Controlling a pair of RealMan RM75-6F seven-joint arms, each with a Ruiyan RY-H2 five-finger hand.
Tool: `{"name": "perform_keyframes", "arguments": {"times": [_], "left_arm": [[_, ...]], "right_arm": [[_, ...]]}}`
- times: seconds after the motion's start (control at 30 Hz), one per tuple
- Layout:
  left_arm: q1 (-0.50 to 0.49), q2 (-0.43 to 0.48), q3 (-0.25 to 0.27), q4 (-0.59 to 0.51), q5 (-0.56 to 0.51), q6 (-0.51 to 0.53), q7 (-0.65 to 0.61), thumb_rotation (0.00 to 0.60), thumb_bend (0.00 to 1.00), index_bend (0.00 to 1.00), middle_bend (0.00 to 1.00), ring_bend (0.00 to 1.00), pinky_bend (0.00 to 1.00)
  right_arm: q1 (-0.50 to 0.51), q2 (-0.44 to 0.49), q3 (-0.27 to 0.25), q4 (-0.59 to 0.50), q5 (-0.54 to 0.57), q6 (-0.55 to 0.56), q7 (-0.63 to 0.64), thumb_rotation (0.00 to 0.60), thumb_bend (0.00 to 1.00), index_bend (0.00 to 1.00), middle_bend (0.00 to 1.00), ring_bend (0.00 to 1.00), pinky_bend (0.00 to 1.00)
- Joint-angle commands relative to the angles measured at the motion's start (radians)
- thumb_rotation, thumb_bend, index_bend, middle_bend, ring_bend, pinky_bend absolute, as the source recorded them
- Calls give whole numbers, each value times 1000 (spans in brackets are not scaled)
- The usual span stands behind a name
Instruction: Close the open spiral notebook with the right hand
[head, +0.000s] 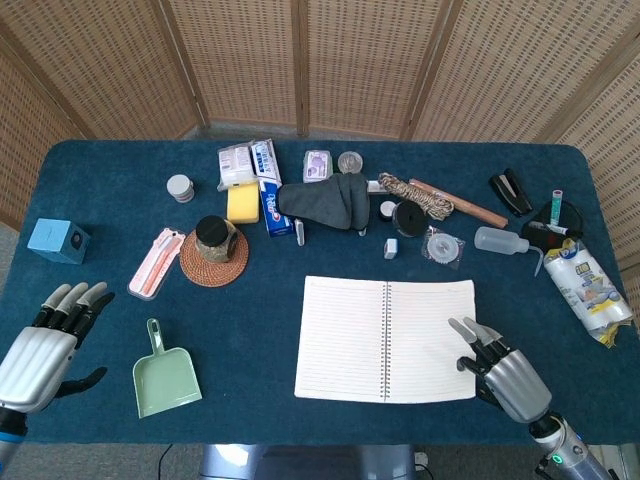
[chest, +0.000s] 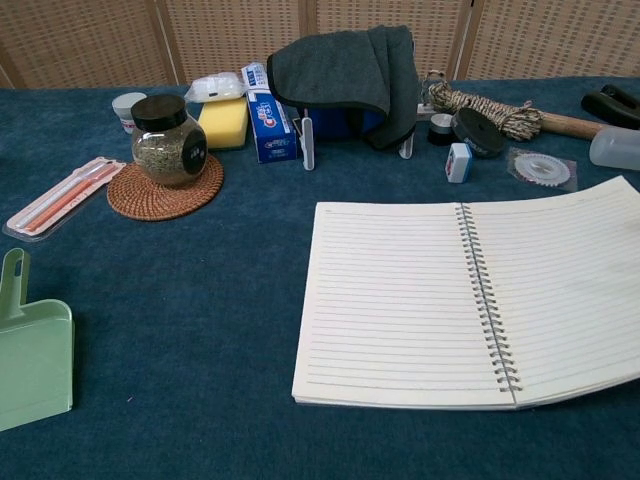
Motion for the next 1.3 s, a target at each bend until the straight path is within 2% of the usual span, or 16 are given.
{"name": "perform_keyframes", "arguments": {"times": [0.03, 0.2, 0.33, 0.57, 0.77, 0.87, 0.9, 0.97, 1.03, 1.1, 1.17, 1.3], "left_arm": [[1, 3, -1, 4, -2, 2, -9, 600, 151, 0, 0, 0, 15], [2, 9, -3, 10, -3, 7, -21, 600, 151, 0, 0, 0, 15], [6, 8, -3, 18, -8, 11, -35, 600, 151, 0, 0, 0, 15], [9, 6, -3, 33, -8, 16, -55, 600, 152, 0, 0, 0, 15], [14, 9, -2, 49, -6, 24, -79, 600, 151, 0, 0, 0, 15], [17, 11, -2, 56, -4, 29, -91, 600, 151, 0, 0, 0, 15], [18, 12, -1, 58, -5, 30, -95, 600, 152, 0, 0, 0, 15], [21, 13, -1, 65, -5, 34, -105, 600, 151, 0, 0, 0, 15], [23, 14, -1, 73, -5, 37, -116, 600, 151, 0, 0, 0, 15], [24, 14, 0, 77, -3, 39, -122, 600, 151, 0, 0, 0, 15], [25, 14, 0, 83, -3, 40, -129, 600, 152, 0, 0, 0, 15], [27, 14, -1, 94, -4, 43, -144, 600, 151, 0, 0, 0, 15]], "right_arm": [[22, -1, 6, 4, 1, -24, -4, 600, 452, 700, 66, 65, 256], [71, -10, 27, 0, 5, -48, -5, 600, 452, 702, 67, 68, 257], [136, -7, 49, -43, -14, -49, -36, 600, 452, 703, 72, 74, 268], [256, 17, 78, -168, -69, -80, -129, 600, 452, 705, 82, 83, 277], [353, 35, 102, -298, -104, -158, -221, 600, 447, 704, 83, 88, 285], [385, 30, 118, -332, -116, -178, -270, 600, 418, 690, 83, 94, 296], [395, 27, 123, -342, -120, -186, -287, 600, 397, 662, 81, 96, 300], [415, 22, 129, -365, -122, -216, -316, 600, 329, 524, 66, 94, 302], [435, 15, 137, -391, -115, -252, -334, 600, 235, 247, 38, 83, 303], [442, 12, 141, -403, -109, -265, -343, 600, 197, 77, 22, 73, 302], [450, 6, 146, -411, -102, -278, -351, 600, 185, 10, 8, 64, 302], [456, -13, 160, -429, -74, -294, -349, 600, 166, 0, 0, 57, 302]]}}
